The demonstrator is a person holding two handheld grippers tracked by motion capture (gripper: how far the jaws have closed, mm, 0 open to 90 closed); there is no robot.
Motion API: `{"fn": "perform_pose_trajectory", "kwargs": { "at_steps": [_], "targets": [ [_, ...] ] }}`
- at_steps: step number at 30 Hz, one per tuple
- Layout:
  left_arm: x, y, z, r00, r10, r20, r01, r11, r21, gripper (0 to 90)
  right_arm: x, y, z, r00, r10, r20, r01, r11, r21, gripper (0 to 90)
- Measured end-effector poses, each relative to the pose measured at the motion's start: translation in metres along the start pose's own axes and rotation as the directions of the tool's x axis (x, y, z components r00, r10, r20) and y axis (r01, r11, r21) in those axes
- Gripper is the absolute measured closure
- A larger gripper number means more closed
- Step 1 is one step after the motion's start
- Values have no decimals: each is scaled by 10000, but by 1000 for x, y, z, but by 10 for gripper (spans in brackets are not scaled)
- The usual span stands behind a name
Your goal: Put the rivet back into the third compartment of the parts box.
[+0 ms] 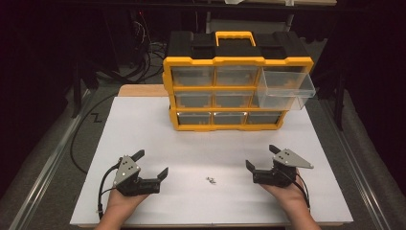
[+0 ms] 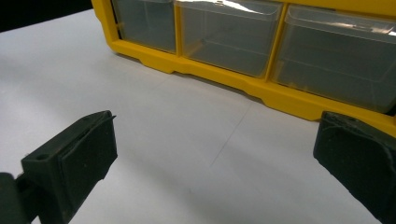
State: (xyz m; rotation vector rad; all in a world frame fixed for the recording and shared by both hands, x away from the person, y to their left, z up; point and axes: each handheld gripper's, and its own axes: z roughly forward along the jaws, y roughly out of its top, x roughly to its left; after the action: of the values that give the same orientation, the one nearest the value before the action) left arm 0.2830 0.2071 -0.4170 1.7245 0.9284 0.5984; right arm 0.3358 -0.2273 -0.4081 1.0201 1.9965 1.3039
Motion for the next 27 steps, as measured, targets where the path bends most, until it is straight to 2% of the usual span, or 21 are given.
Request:
{"fn": "perform_pose_trajectory", "kwargs": {
  "at_steps": [3, 5, 9, 11, 13, 15, 16, 18, 19, 21, 22, 25, 27],
  "targets": [
    [0, 0, 0, 10000, -17, -10, 17, 10000, -36, 2, -1, 4, 9, 10000, -4, 19, 4, 9999, 133, 1],
    [-1, 0, 1, 10000, 40, -73, -40, 10000, -7, 2, -2, 7, 17, 9999, 157, -32, -157, 9997, 190, 1],
    [-1, 0, 0, 10000, 64, -29, -64, 10000, -6, 3, 2, 15, 37, 10000, 35, -70, -34, 9999, 159, 2],
    [-1, 0, 0, 10000, 76, -10, -76, 10000, -9, 2, 3, 16, 41, 9999, 64, -116, -62, 9998, 182, 2],
    [-1, 0, 1, 9999, 82, -134, -81, 9999, 66, 2, 7, 19, 50, 9992, 77, -385, -73, 9999, 110, 2],
    [-2, -1, 2, 9999, 71, -150, -69, 9999, 147, 2, 9, 19, 50, 9987, 168, -472, -165, 9998, 64, 3],
    [-2, -2, 4, 9999, 99, -125, -96, 9997, 216, 2, 14, 16, 53, 9975, 95, -702, -85, 9998, 156, 3],
    [-3, -2, 5, 9999, 101, -117, -98, 9995, 286, 2, 16, 15, 54, 9972, 61, -739, -41, 9996, 272, 2],
    [-3, -2, 5, 9999, 117, -103, -114, 9994, 338, 2, 19, 14, 55, 9964, -89, -845, 125, 9990, 423, 2],
    [-4, -2, 4, 9999, 154, -57, -152, 9996, 241, 2, 23, 13, 55, 9946, -318, -990, 387, 9969, 684, 2],
    [-4, -2, 4, 9999, 156, -49, -155, 9997, 203, 2, 26, 12, 54, 9933, -226, -1138, 331, 9953, 914, 2],
    [-4, -2, 2, 9999, 107, -25, -107, 9999, 132, 2, 28, 12, 52, 9911, -246, -1312, 380, 9942, 1003, 3],
    [-4, -2, 2, 10000, 83, -21, -83, 9999, 95, 3, 31, 11, 48, 9866, -226, -1615, 419, 9923, 1168, 20]
  ]
}}
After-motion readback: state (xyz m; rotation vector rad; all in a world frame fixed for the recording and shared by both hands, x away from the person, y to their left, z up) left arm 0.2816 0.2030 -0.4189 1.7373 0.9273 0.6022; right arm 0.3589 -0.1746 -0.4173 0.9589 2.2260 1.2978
